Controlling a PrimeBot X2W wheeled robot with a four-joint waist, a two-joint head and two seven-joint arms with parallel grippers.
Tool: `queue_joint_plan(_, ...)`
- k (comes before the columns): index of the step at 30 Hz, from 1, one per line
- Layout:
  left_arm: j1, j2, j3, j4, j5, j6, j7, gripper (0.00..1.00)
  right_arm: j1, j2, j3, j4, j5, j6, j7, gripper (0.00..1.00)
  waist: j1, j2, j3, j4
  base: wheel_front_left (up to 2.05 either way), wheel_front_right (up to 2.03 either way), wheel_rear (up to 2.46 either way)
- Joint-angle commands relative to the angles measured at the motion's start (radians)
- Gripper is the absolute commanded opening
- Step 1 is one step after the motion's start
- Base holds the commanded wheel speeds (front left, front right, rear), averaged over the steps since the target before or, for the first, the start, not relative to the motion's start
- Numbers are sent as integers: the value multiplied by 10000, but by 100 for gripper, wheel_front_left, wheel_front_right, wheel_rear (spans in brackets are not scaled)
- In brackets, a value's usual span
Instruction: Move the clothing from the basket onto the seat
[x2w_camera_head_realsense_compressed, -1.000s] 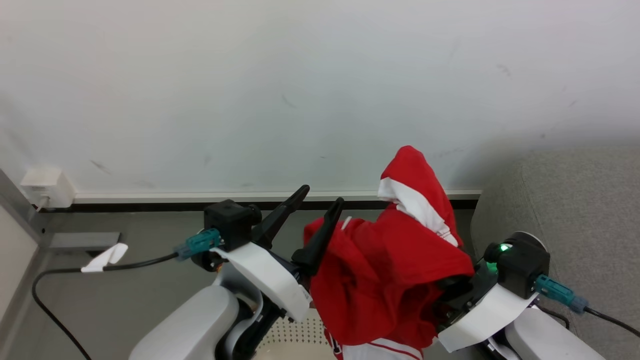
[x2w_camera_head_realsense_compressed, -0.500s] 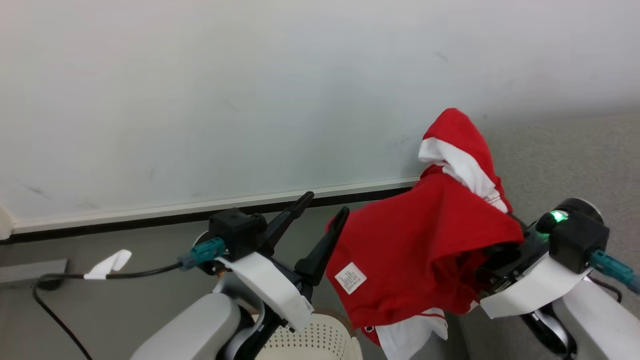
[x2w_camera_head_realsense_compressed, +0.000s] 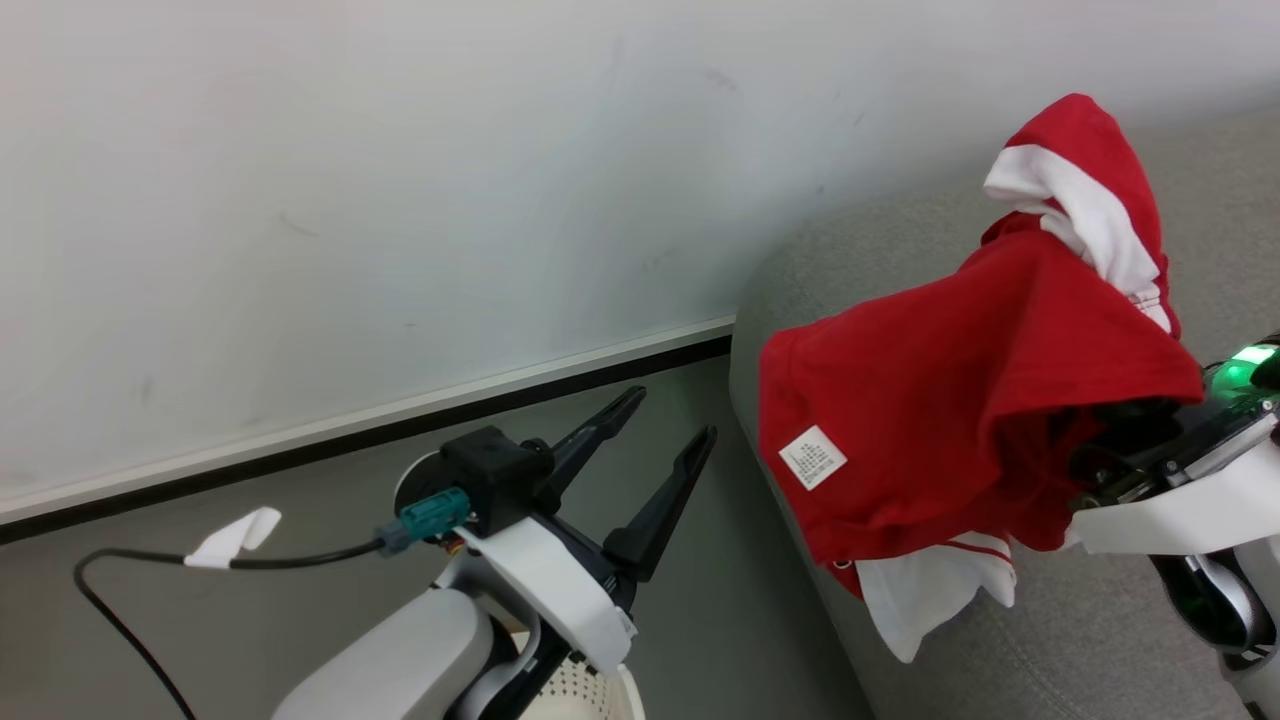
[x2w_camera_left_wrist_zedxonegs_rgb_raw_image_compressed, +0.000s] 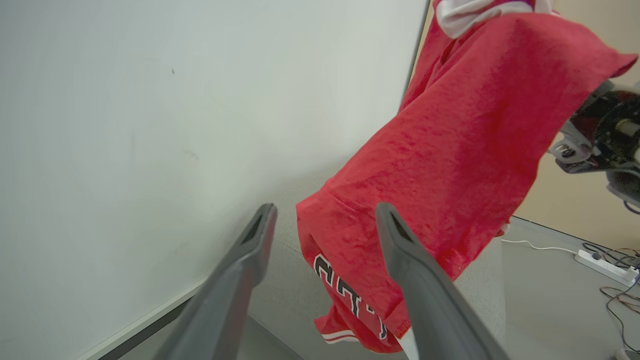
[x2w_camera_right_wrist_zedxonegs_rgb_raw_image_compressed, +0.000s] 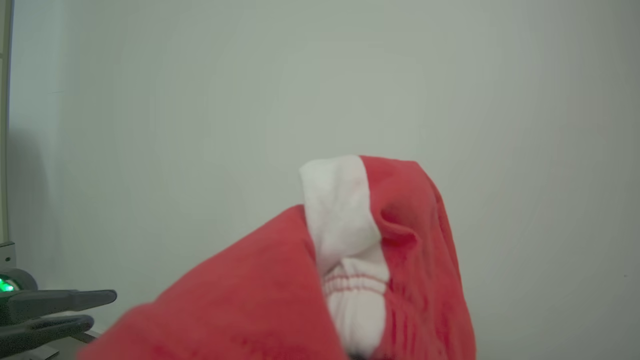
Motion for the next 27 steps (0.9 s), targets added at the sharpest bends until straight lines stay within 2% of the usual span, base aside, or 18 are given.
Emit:
queue_joint_plan(1, -73, -20, -49, 40, 114, -51, -61, 100, 62, -103, -162, -105, 114, -22, -2, 0, 1, 0, 140, -272, 0, 0, 0)
queue_joint_plan(9, -165, -52, -208, 150, 228, -138, -54, 100, 363, -427, -830, -391, -9, -22, -2, 0, 1, 0, 364, -816, 0, 0, 0)
queue_joint_plan(16, -310, -29, -309, 106, 350, -138, -35, 100, 289, -573, -1164, -561, 53, -22, -2, 0, 1, 0, 670, -970, 0, 0, 0)
queue_joint_plan(21, -513, 32, -376, 83, 479, -163, 17, 100, -153, -774, -1251, -501, 258, -22, -2, 0, 1, 0, 1023, -922, 0, 0, 0)
queue_joint_plan(27, -828, 94, -411, -37, 591, -173, 150, 100, -1460, -1489, -1305, -325, 663, -22, -2, 0, 1, 0, 1744, -701, 0, 0, 0)
